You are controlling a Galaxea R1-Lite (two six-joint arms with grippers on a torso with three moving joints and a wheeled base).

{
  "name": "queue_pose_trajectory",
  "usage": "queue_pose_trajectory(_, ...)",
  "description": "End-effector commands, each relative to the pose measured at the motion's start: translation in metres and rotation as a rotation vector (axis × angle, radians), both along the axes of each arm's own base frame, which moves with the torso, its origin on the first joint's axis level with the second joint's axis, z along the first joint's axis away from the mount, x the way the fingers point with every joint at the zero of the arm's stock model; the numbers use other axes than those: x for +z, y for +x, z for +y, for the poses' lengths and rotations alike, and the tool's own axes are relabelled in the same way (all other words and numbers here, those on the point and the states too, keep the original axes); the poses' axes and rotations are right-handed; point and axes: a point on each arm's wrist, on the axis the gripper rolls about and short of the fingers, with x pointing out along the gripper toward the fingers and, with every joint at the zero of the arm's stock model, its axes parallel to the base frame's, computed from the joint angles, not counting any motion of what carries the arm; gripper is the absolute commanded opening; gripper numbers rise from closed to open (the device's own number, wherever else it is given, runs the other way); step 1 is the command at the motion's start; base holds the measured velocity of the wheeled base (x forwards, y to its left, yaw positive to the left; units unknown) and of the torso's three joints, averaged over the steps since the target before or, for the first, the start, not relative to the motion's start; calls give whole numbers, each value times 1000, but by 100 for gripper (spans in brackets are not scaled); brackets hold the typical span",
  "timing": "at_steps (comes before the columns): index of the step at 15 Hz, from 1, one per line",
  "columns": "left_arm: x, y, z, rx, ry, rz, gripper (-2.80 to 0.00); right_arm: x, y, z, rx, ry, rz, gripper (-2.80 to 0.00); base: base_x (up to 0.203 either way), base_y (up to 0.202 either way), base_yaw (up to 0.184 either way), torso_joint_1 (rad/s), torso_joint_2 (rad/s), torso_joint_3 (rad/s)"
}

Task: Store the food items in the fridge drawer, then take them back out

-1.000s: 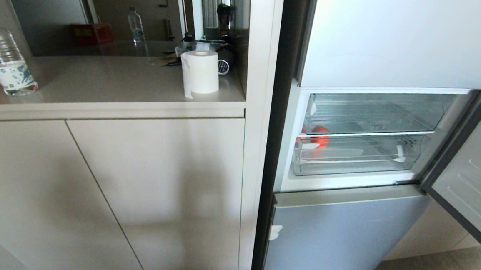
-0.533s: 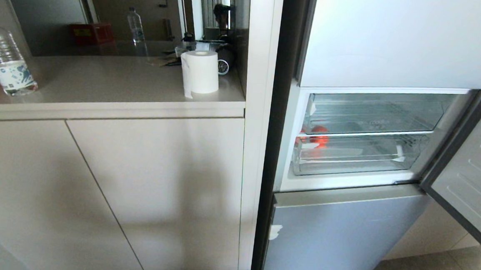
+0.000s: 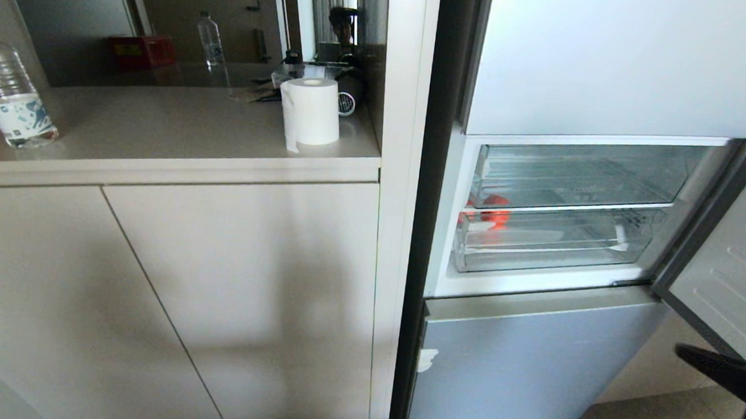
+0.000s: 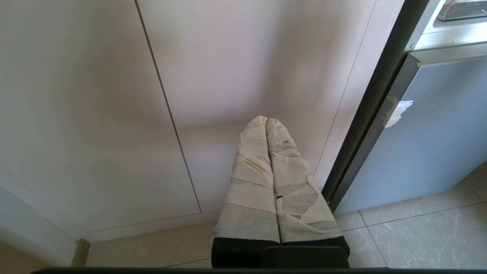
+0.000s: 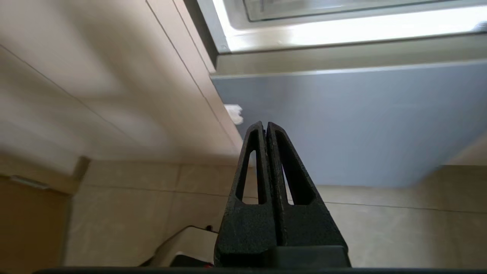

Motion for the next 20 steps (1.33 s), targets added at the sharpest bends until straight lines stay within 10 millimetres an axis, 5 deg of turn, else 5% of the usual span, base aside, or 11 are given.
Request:
queue_pose_trajectory(1, 0, 0, 0, 1, 0, 0, -280, -33, 76, 6, 40, -3, 145, -280, 0, 0, 0, 0, 0, 0)
queue_pose_trajectory(4, 0, 0, 0, 1, 0, 0, -280, -57, 125, 14, 81, -24, 119, -280, 0, 0, 0, 0, 0, 0)
queue_pose_trajectory(5, 0, 0, 0, 1, -1, 0, -280, -66, 139, 16, 88, -28, 107, 0, 0, 0, 0, 0, 0, 0)
queue_pose_trajectory(11, 0, 0, 0, 1, 0, 0, -280, -107, 203, 42, 64, -58, -40, 0, 0, 0, 0, 0, 0, 0)
queue_pose_trajectory(20, 0, 0, 0, 1, 0, 0, -280, -111, 232, 77, 32, -43, -223, 0, 0, 0, 0, 0, 0, 0)
